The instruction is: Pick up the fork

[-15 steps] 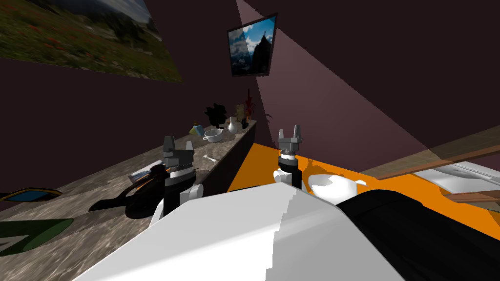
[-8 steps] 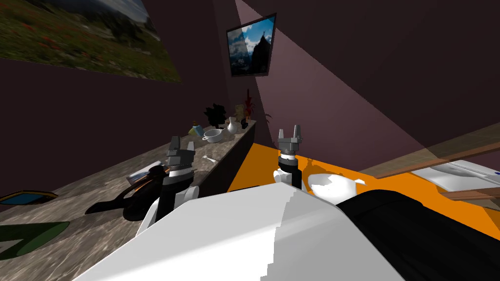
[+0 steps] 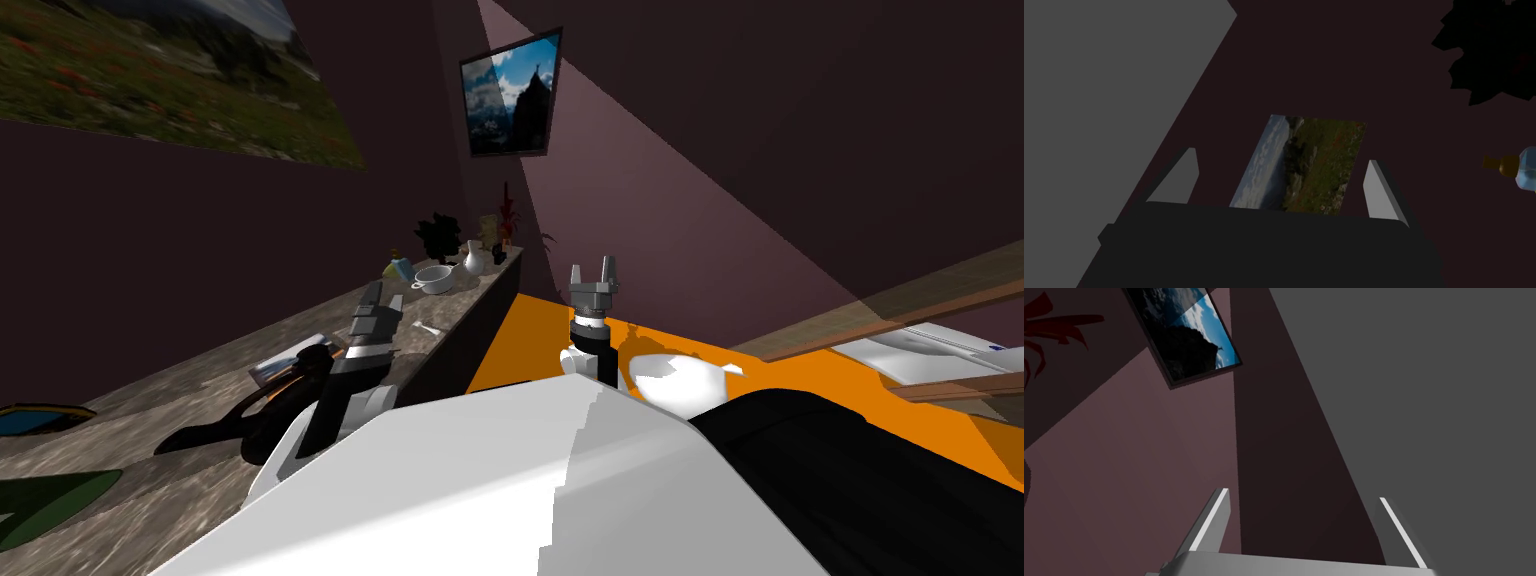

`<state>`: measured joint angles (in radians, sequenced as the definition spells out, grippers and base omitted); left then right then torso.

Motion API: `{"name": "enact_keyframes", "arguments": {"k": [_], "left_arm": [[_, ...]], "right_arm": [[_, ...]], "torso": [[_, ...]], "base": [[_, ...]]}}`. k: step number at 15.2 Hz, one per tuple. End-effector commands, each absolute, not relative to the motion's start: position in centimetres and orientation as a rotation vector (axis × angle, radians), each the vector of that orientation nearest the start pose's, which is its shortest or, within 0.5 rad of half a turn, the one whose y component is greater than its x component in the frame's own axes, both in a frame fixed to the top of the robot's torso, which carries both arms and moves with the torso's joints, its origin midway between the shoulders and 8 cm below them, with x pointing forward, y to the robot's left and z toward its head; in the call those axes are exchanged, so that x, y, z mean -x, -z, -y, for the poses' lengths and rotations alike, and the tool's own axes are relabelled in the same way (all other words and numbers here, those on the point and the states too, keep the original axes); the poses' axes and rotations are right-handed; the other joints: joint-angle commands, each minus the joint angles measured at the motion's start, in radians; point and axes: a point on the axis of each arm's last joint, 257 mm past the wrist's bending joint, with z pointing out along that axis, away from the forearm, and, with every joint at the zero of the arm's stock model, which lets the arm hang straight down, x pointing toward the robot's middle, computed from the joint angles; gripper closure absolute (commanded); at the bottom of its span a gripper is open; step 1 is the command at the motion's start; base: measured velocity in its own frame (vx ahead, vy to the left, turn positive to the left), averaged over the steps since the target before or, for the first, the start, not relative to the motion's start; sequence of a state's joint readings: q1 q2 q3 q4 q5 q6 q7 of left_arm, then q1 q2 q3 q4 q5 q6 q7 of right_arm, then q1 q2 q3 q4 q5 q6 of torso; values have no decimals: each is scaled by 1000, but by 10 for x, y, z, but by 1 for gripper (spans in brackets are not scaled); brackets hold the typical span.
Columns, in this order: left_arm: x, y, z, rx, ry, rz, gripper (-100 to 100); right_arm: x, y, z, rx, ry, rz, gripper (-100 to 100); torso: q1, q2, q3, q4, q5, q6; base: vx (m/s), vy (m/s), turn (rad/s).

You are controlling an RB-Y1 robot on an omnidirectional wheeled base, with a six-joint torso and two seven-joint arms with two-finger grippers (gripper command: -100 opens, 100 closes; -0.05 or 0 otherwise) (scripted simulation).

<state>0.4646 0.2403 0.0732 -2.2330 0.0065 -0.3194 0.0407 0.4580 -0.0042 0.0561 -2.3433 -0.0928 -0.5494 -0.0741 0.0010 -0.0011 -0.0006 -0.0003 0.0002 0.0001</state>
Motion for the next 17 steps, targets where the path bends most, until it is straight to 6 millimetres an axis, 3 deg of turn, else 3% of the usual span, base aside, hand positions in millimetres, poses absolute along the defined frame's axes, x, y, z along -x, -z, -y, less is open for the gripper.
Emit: {"name": "enact_keyframes", "arguments": {"k": [1,17], "left_arm": [[-388,24,-297,671,1193,-949,-100],[-418,95,-327,851,1051,-1253,-100]], "right_arm": [[-324,-73,265,-621,-1535,-434,0],[-324,-73,265,-621,-1535,-434,0]], "torso": [[0,0,0,0,0,0],[0,0,0,0,0,0]], "base": [[13,7,-31],[18,7,-37]]}}
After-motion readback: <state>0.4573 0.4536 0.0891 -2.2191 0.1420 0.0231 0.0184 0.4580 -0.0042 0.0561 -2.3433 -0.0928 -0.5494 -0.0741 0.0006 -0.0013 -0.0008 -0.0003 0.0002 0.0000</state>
